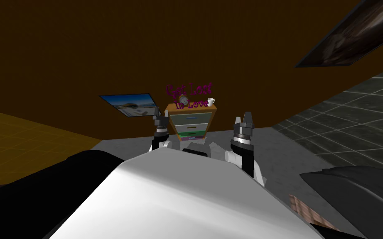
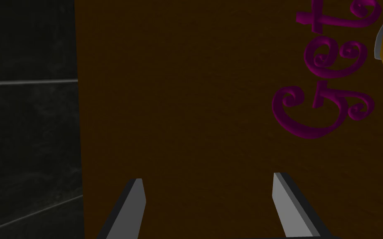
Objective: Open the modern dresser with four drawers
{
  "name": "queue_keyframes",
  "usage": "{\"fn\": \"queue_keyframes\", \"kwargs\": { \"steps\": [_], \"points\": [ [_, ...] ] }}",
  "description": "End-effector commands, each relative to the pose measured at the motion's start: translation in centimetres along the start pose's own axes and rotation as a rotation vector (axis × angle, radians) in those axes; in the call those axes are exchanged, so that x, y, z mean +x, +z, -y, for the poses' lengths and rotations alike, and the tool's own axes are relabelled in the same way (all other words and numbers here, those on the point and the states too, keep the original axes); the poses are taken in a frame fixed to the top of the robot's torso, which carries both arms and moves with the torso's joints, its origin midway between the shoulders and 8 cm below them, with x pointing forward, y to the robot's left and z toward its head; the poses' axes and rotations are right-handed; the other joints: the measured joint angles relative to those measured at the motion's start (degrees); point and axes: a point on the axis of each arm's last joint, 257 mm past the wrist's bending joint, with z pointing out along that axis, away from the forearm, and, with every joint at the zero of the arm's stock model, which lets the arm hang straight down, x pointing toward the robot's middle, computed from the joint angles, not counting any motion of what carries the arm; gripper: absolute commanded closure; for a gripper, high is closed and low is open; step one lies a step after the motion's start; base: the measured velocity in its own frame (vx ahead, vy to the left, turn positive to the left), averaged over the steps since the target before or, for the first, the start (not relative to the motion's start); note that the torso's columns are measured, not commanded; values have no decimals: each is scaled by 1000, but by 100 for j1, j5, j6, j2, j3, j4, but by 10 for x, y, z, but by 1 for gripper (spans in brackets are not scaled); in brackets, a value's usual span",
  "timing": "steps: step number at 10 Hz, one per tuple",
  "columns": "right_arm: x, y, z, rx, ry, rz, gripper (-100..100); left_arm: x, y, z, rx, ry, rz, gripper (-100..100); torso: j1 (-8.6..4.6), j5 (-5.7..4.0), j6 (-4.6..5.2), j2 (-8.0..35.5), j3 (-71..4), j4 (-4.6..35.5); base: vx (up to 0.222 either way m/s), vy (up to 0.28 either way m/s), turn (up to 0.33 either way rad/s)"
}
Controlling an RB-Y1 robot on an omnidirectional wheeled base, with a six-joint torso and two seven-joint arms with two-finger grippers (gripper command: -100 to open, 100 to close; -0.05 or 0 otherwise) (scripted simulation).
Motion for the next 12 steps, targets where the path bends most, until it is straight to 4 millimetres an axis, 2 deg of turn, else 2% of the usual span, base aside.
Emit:
{"fn": "queue_keyframes", "kwargs": {
  "steps": [1, 9, 10, 12],
  "points": [
    [0, 0, 0, 0, 0, 0, 0, 0, 0, 0, 0, 0, 0, 0, 0, 0, 0, 232, -467, 235, 0, 0, 0],
    [0, 0, 0, 0, 0, 0, 0, 0, 0, 0, 0, 0, 0, 0, 0, 0, 0, 3539, -7073, 3537, 0, 0, 0],
    [0, 0, 0, 0, 0, 0, 0, 3, -1, -3, -14, 8, -32, -100, 0, 0, 0, 3962, -7919, 3960, 15, -10, 23],
    [0, 0, 0, 0, 0, 0, 0, 5, -1, -9, -41, 16, -70, -100, -4, -1, 0, 4202, -8429, 4204, 28, -25, 36]
  ]
}}
